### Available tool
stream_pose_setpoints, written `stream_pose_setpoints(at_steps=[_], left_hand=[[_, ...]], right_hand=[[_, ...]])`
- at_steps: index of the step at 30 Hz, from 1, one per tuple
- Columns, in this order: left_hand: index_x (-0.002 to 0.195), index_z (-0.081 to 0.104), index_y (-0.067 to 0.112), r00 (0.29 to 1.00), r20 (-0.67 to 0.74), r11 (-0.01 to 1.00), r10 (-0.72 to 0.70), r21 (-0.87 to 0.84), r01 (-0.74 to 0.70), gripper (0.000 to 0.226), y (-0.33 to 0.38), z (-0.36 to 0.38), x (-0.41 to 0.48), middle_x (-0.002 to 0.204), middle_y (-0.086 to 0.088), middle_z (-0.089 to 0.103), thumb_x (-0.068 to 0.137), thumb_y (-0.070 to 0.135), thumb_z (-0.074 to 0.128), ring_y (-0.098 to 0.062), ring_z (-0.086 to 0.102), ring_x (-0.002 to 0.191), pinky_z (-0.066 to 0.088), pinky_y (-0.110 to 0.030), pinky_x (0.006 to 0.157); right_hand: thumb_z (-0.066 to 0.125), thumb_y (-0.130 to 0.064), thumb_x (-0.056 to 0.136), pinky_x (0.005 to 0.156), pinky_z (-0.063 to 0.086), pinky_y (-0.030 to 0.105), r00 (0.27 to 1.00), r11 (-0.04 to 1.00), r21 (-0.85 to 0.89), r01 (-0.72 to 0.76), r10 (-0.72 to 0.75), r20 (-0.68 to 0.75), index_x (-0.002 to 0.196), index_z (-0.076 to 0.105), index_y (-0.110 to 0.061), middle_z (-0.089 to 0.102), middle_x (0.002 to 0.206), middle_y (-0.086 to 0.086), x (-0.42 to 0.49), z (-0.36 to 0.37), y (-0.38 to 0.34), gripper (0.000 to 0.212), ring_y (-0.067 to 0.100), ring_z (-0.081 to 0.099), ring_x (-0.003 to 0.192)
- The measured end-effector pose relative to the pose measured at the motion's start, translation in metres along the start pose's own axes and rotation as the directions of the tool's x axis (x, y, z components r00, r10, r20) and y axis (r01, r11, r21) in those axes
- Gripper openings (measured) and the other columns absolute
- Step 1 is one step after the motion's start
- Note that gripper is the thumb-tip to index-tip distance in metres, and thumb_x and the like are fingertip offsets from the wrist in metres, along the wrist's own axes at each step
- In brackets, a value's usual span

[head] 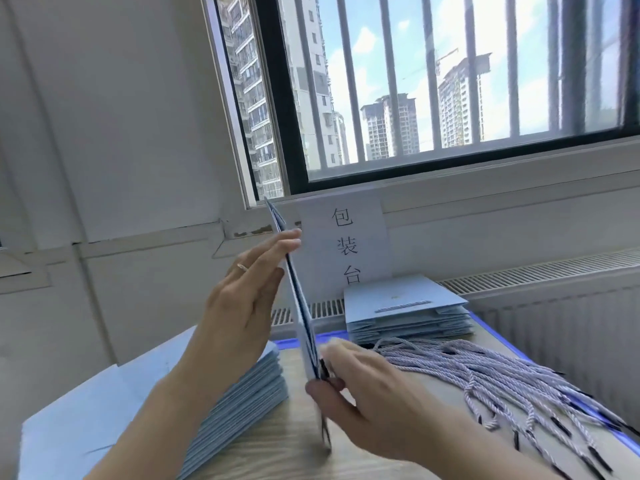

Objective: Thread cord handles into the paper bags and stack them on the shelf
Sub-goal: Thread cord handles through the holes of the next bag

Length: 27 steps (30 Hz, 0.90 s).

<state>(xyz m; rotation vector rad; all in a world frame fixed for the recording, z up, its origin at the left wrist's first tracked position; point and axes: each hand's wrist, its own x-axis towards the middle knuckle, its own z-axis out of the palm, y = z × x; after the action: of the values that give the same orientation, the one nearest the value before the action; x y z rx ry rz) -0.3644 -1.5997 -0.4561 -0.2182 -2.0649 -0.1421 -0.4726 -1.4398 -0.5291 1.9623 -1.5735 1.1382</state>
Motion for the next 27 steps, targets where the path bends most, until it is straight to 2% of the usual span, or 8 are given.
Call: stream_pose_setpoints(at_steps=[6, 8, 11, 14, 16, 19, 25, 27], left_hand=[[0.136, 0.049, 0.029, 0.975, 0.009, 0.954, -0.224, -0.203, 0.221, 0.041, 0.020, 0.029, -0.015, 0.111, 0.014, 0.058, 0.101, 0.032, 0.028, 0.012, 0.055, 0.111, 0.037, -0.005, 0.092], [0.138, 0.046, 0.027, 0.972, -0.008, 0.931, -0.233, -0.289, 0.221, 0.040, 0.025, 0.031, -0.021, 0.133, 0.014, 0.054, 0.103, 0.031, 0.026, -0.006, 0.048, 0.131, 0.037, -0.018, 0.104], [0.137, 0.046, 0.024, 0.958, -0.035, 0.887, -0.286, -0.387, 0.251, 0.049, 0.031, 0.028, -0.024, 0.142, 0.004, 0.048, 0.103, 0.049, 0.020, -0.023, 0.045, 0.134, 0.042, -0.043, 0.104], [0.131, 0.045, 0.025, 0.931, -0.067, 0.762, -0.360, -0.596, 0.252, 0.062, 0.035, 0.020, -0.027, 0.131, 0.012, 0.057, 0.093, 0.072, 0.029, -0.011, 0.058, 0.120, 0.053, -0.032, 0.091], [0.132, 0.045, 0.028, 0.903, -0.033, 0.669, -0.429, -0.683, 0.293, 0.071, 0.031, 0.018, -0.035, 0.132, 0.007, 0.058, 0.084, 0.081, 0.037, -0.014, 0.062, 0.116, 0.055, -0.036, 0.089], [0.142, 0.036, 0.022, 0.929, -0.022, 0.790, -0.370, -0.534, 0.302, 0.079, 0.026, 0.016, -0.046, 0.144, -0.010, 0.043, 0.086, 0.077, 0.043, -0.027, 0.049, 0.130, 0.044, -0.055, 0.102], [0.145, 0.025, 0.029, 0.926, 0.006, 0.828, -0.378, -0.446, 0.341, 0.079, 0.026, 0.020, -0.047, 0.145, -0.008, 0.035, 0.086, 0.078, 0.041, -0.027, 0.048, 0.126, 0.050, -0.046, 0.097], [0.146, 0.025, 0.033, 0.924, 0.003, 0.827, -0.383, -0.443, 0.344, 0.078, 0.028, 0.021, -0.046, 0.148, -0.003, 0.034, 0.085, 0.080, 0.038, -0.019, 0.046, 0.131, 0.047, -0.033, 0.100]], right_hand=[[0.037, -0.049, 0.099, 0.060, 0.033, 0.030, 0.987, 0.985, 0.086, -0.151, 0.146, 0.063, 0.077, 0.024, -0.037, 0.037, 0.071, -0.020, 0.007, 0.013, 0.005, 0.028, 0.008, 0.037, 0.065], [0.038, -0.052, 0.097, 0.065, 0.041, 0.038, 0.988, 0.987, 0.099, -0.129, 0.119, 0.101, 0.084, 0.031, -0.030, 0.039, 0.075, -0.018, 0.009, 0.014, 0.003, 0.027, 0.009, 0.038, 0.070], [0.040, -0.058, 0.094, 0.066, 0.042, 0.035, 0.985, 0.996, 0.051, -0.068, 0.059, 0.164, 0.084, 0.034, -0.021, 0.040, 0.078, -0.012, 0.022, 0.004, 0.000, 0.039, 0.010, 0.038, 0.071], [0.048, -0.062, 0.086, 0.061, 0.041, 0.032, 0.981, 0.998, 0.033, -0.054, 0.047, 0.186, 0.081, 0.033, -0.022, 0.040, 0.075, -0.013, 0.036, -0.003, 0.002, 0.042, 0.011, 0.039, 0.067], [0.052, -0.061, 0.081, 0.059, 0.036, 0.027, 0.983, 0.987, 0.097, -0.128, 0.113, 0.145, 0.077, 0.030, -0.028, 0.041, 0.070, -0.015, 0.036, 0.002, 0.004, 0.039, 0.009, 0.036, 0.064], [0.051, -0.063, 0.080, 0.059, 0.033, 0.030, 0.976, 0.961, 0.183, -0.209, 0.193, 0.099, 0.076, 0.029, -0.030, 0.045, 0.070, -0.020, 0.026, 0.017, 0.009, 0.040, 0.009, 0.035, 0.063], [0.054, -0.064, 0.076, 0.064, 0.043, 0.034, 0.956, 0.937, 0.205, -0.284, 0.260, 0.133, 0.080, 0.041, -0.026, 0.053, 0.076, -0.020, 0.009, 0.015, 0.009, 0.041, 0.010, 0.047, 0.066], [0.057, -0.064, 0.072, 0.067, 0.045, 0.035, 0.950, 0.937, 0.184, -0.296, 0.270, 0.154, 0.082, 0.041, -0.024, 0.053, 0.078, -0.019, 0.006, 0.014, 0.008, 0.044, 0.011, 0.048, 0.069]])
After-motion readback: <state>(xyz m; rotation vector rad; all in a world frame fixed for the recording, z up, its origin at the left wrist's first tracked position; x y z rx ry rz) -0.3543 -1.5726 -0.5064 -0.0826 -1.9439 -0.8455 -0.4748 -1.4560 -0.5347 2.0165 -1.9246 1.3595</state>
